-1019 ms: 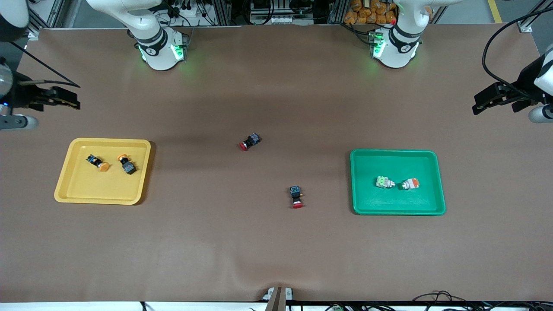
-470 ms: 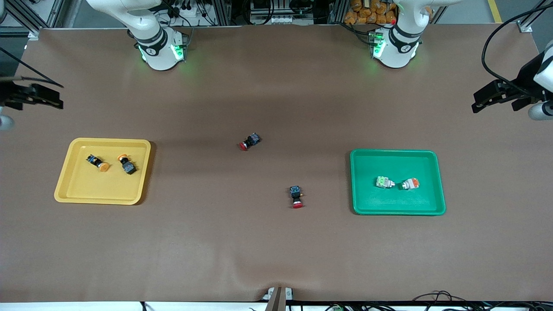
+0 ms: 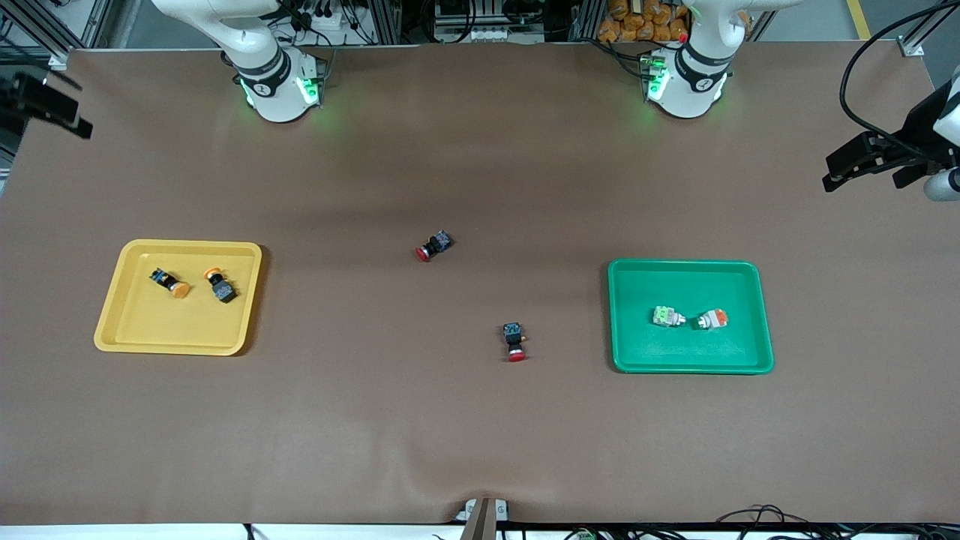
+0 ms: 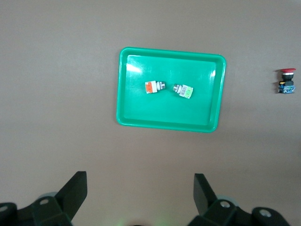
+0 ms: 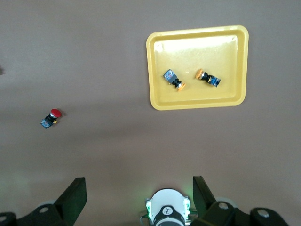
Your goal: Place green and yellow buttons in trays
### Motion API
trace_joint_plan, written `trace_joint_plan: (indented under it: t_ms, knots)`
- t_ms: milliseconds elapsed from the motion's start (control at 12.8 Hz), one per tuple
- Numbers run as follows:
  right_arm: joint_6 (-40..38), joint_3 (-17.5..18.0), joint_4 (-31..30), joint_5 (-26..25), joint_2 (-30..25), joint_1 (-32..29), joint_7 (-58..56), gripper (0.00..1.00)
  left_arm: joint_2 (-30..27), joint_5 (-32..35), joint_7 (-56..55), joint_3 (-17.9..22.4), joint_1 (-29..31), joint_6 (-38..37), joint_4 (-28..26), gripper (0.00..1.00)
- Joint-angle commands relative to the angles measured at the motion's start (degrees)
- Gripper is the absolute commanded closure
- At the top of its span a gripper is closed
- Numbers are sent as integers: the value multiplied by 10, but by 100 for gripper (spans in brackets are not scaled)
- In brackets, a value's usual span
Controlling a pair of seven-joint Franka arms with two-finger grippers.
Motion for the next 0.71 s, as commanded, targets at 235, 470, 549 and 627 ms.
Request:
trace_joint_plan:
  t_ms: [235, 470, 549, 627]
  knots:
    - [54, -18, -79, 13, -51, -15, -1, 0, -8, -3, -4, -3, 1, -27, 1, 0]
    - [57, -34, -80, 14, -51, 4, -9, 0, -8, -3, -3, -3, 1, -28, 4, 0]
    - [57, -34, -80, 15, -51, 5, -9, 0, -8, -3, 1, -3, 2, -28, 5, 0]
    - [57, -32, -80, 15, -53, 5, -9, 0, -7, -3, 3, -2, 2, -27, 5, 0]
